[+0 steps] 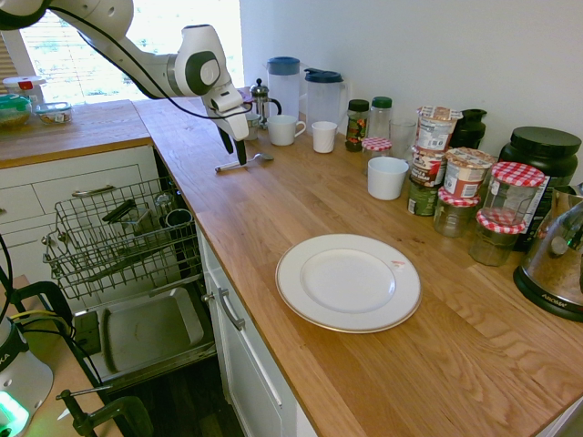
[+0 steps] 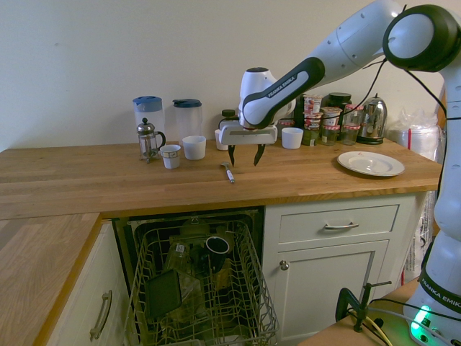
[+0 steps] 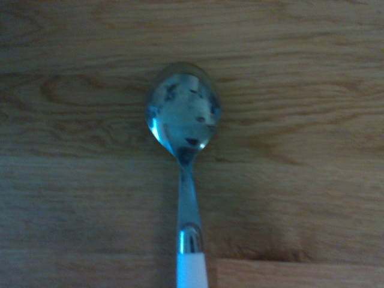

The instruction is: Put the spoon in the dishwasher

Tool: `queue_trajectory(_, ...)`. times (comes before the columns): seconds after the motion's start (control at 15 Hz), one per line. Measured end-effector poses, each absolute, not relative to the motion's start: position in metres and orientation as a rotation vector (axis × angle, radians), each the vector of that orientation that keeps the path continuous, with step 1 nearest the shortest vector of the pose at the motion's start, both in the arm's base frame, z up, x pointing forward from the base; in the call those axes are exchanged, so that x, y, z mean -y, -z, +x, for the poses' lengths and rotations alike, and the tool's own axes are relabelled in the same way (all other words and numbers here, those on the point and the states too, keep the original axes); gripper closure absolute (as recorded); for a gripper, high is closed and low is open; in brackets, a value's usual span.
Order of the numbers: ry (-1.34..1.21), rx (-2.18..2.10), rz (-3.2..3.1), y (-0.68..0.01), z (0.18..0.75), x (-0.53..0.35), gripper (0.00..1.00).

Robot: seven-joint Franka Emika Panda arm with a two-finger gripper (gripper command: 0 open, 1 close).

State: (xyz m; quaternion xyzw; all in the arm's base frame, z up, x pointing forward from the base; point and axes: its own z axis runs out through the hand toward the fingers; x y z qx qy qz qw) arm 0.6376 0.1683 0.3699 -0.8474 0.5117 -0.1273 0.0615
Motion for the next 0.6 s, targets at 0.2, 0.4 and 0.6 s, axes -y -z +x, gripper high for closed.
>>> queue_trajectory(0.2, 0.414, -1.581, -2.532, -0.362, 0.661, -0.178, 0.0)
queue_trajectory(0.4, 0.453, -1.627, -2.526, -0.349, 0.677, -0.184, 0.0)
queue_trajectory(0.6, 0.438, -1.653, -2.545, -0.334, 0.683, -0.189, 1.0)
